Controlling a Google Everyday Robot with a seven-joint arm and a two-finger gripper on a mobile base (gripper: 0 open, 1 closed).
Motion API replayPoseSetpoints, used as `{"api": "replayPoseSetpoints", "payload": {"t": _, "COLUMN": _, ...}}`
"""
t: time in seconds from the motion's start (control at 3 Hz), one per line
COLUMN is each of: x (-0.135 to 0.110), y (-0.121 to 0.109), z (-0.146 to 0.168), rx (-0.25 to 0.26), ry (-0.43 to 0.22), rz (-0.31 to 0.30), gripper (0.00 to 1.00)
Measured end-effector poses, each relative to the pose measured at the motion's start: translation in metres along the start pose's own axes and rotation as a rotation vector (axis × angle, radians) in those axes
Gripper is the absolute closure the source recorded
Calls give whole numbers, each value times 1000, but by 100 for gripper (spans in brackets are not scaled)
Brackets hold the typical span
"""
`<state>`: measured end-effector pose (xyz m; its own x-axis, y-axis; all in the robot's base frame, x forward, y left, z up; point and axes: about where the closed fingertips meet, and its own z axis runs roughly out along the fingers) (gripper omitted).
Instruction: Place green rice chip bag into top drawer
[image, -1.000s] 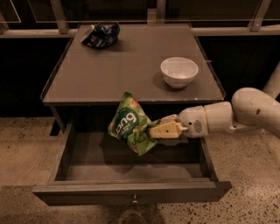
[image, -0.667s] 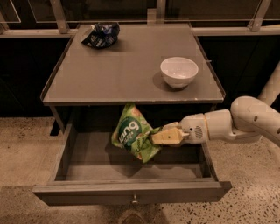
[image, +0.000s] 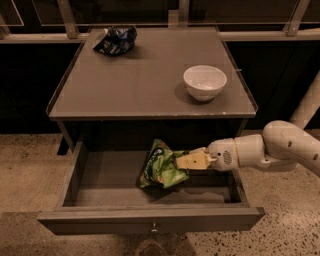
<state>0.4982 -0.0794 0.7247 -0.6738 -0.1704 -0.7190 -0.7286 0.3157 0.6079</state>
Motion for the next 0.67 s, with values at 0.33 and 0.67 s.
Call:
{"api": "replayPoseSetpoints", "payload": {"t": 0.33, "x": 0, "y": 0, "z": 0, "rx": 0, "ry": 0, "rz": 0, "gripper": 82}}
{"api": "replayPoseSetpoints", "payload": {"t": 0.67, "x": 0, "y": 0, "z": 0, "rx": 0, "ry": 0, "rz": 0, "gripper": 58}}
